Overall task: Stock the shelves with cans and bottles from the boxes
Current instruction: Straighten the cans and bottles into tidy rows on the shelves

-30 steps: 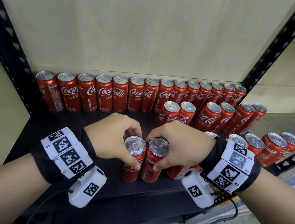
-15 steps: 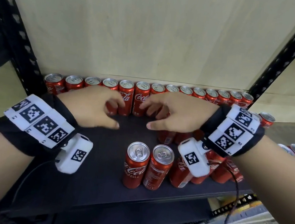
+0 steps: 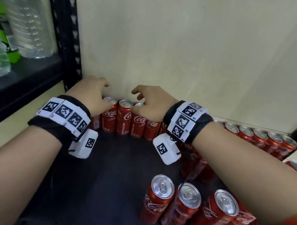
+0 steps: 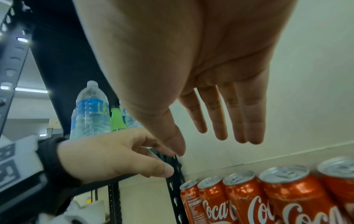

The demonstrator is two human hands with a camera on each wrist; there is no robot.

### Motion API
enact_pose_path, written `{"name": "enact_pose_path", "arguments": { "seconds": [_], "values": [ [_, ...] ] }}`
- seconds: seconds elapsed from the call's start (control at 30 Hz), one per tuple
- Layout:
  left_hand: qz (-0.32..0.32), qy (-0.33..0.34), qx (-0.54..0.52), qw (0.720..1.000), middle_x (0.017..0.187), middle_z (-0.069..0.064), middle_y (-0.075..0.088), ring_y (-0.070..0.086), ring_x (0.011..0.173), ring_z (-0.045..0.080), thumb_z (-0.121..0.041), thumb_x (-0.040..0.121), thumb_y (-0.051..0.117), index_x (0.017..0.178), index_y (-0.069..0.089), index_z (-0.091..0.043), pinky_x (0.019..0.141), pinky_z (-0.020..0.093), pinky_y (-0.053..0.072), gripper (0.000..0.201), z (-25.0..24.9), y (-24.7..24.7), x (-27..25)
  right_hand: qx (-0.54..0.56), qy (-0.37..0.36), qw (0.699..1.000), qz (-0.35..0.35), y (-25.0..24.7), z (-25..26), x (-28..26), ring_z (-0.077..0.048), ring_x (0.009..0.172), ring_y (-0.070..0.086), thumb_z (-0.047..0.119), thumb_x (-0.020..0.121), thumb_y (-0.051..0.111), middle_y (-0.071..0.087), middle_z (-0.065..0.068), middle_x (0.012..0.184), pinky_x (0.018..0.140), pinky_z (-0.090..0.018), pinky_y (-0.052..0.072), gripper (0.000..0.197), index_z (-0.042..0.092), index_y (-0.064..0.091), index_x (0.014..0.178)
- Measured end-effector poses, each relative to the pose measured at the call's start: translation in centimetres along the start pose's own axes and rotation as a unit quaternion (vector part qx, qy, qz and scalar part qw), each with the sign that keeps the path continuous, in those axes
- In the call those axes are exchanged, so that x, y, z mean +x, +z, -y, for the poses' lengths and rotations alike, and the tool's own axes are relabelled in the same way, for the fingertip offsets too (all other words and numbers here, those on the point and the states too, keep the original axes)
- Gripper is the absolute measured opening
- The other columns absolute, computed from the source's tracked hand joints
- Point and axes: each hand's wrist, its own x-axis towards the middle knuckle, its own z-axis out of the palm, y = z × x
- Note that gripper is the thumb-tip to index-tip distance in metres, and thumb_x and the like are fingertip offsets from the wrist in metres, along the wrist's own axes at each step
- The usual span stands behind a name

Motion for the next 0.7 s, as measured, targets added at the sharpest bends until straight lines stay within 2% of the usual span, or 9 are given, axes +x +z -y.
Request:
{"name": "enact_pose_path", "arguments": {
  "seconds": [0.1, 0.2, 0.3, 0.33, 0.43, 0.5, 0.6, 0.7],
  "values": [
    [-0.001, -0.033, -0.001, 0.999, 0.131, 0.014, 0.059, 0.056, 0.120, 0.032, -0.039, 0.080, 0.079, 0.136, 0.056, -0.011, 0.098, 0.040, 0.047, 0.066, 1.7, 0.8, 0.4, -0.017, -0.018, 1.000, 0.015, 1.2, 1.0, 2.3, -0.023, 0.119, 0.059, 0.040, 0.090, 0.067, 0.059, -0.006, 0.138, 0.093, -0.028, 0.046, 0.065, 0.018, 0.045, 0.147],
    [0.014, -0.075, 0.004, 0.997, 0.131, 0.015, 0.056, 0.055, 0.119, 0.032, -0.035, 0.080, 0.079, 0.134, 0.057, -0.011, 0.098, 0.039, 0.047, 0.063, 3.1, 1.8, 1.0, -0.037, -0.037, 0.998, 0.018, 2.4, 2.2, 4.4, -0.027, 0.115, 0.062, 0.041, 0.089, 0.068, 0.062, -0.010, 0.133, 0.096, -0.039, 0.052, 0.066, 0.014, 0.047, 0.145],
    [0.020, -0.103, 0.000, 0.995, 0.115, 0.015, 0.058, 0.061, 0.101, 0.033, -0.038, 0.081, 0.074, 0.112, 0.064, -0.013, 0.087, 0.040, 0.053, 0.041, 4.2, 3.0, 1.8, -0.058, -0.042, 0.997, 0.024, 3.7, 3.3, 6.3, -0.031, 0.112, 0.063, 0.036, 0.088, 0.068, 0.062, -0.014, 0.130, 0.093, -0.041, 0.055, 0.065, 0.011, 0.047, 0.144],
    [0.019, -0.113, -0.003, 0.993, 0.114, 0.015, 0.057, 0.061, 0.099, 0.034, -0.041, 0.081, 0.073, 0.110, 0.063, -0.013, 0.086, 0.042, 0.054, 0.041, 4.5, 3.4, 2.1, -0.062, -0.039, 0.997, 0.028, 4.1, 3.5, 6.9, -0.031, 0.108, 0.064, 0.034, 0.087, 0.069, 0.063, -0.014, 0.126, 0.090, -0.041, 0.056, 0.061, 0.010, 0.050, 0.140],
    [0.015, -0.132, -0.016, 0.991, 0.122, 0.018, 0.052, 0.059, 0.107, 0.038, -0.041, 0.078, 0.076, 0.124, 0.055, -0.011, 0.091, 0.047, 0.053, 0.059, 5.3, 4.5, 2.8, -0.077, -0.029, 0.996, 0.045, 4.9, 3.9, 8.5, -0.029, 0.094, 0.066, 0.031, 0.084, 0.072, 0.067, -0.011, 0.112, 0.081, -0.041, 0.059, 0.049, 0.010, 0.057, 0.126],
    [0.006, -0.135, -0.029, 0.990, 0.124, 0.018, 0.052, 0.058, 0.109, 0.039, -0.043, 0.077, 0.075, 0.128, 0.051, -0.012, 0.093, 0.048, 0.052, 0.064, 5.8, 5.1, 3.2, -0.090, -0.028, 0.994, 0.052, 5.4, 3.9, 9.4, -0.026, 0.090, 0.066, 0.030, 0.083, 0.074, 0.067, -0.007, 0.107, 0.077, -0.038, 0.059, 0.046, 0.010, 0.058, 0.122],
    [0.017, -0.148, -0.056, 0.987, 0.128, 0.018, 0.050, 0.056, 0.114, 0.039, -0.039, 0.080, 0.074, 0.133, 0.049, -0.013, 0.098, 0.049, 0.050, 0.063, 6.2, 5.9, 3.4, -0.110, -0.021, 0.992, 0.062, 5.9, 3.6, 10.4, -0.021, 0.083, 0.063, 0.028, 0.084, 0.074, 0.066, -0.004, 0.100, 0.063, -0.029, 0.051, 0.039, 0.011, 0.060, 0.116],
    [0.039, -0.144, -0.070, 0.986, 0.130, 0.017, 0.050, 0.056, 0.116, 0.036, -0.030, 0.077, 0.078, 0.133, 0.051, -0.012, 0.099, 0.047, 0.050, 0.065, 6.2, 6.5, 3.6, -0.131, -0.013, 0.989, 0.074, 6.6, 3.4, 11.3, -0.020, 0.076, 0.058, 0.027, 0.086, 0.073, 0.062, -0.002, 0.090, 0.049, -0.024, 0.038, 0.025, 0.012, 0.061, 0.103]
  ]
}}
